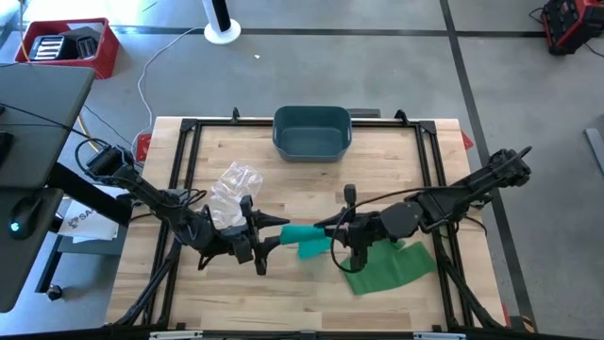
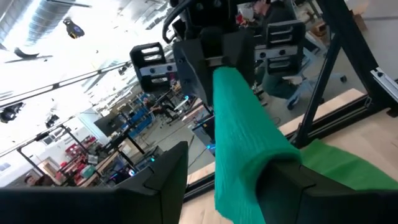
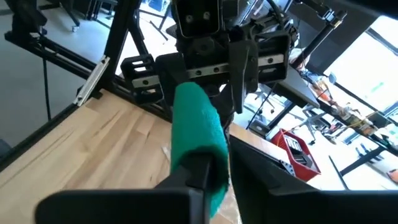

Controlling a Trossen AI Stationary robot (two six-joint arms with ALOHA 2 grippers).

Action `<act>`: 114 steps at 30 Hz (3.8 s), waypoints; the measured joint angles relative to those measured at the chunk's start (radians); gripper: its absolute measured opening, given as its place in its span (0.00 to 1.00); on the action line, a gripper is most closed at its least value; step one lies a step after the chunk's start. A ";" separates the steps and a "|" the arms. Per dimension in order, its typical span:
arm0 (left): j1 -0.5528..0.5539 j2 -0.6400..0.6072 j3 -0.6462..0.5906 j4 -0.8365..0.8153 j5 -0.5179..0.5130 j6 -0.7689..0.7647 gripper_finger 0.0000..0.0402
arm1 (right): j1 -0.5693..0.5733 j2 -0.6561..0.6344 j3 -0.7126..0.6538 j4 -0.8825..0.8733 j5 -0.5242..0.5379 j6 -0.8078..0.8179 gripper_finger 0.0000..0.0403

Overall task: Roll bandage
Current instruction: Roll the blue bandage

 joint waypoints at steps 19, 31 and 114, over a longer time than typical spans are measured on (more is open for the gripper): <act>0.043 -0.195 -0.053 -0.218 0.274 -0.355 0.39 | 0.091 0.001 0.000 -0.057 0.208 0.039 0.42; 0.090 -0.214 -0.159 0.002 0.398 -0.399 0.39 | 0.051 0.086 0.000 0.036 0.143 0.201 0.42; 0.218 -0.076 -0.158 -0.072 0.590 -0.821 0.39 | 0.116 0.129 0.002 0.394 0.419 -0.826 0.00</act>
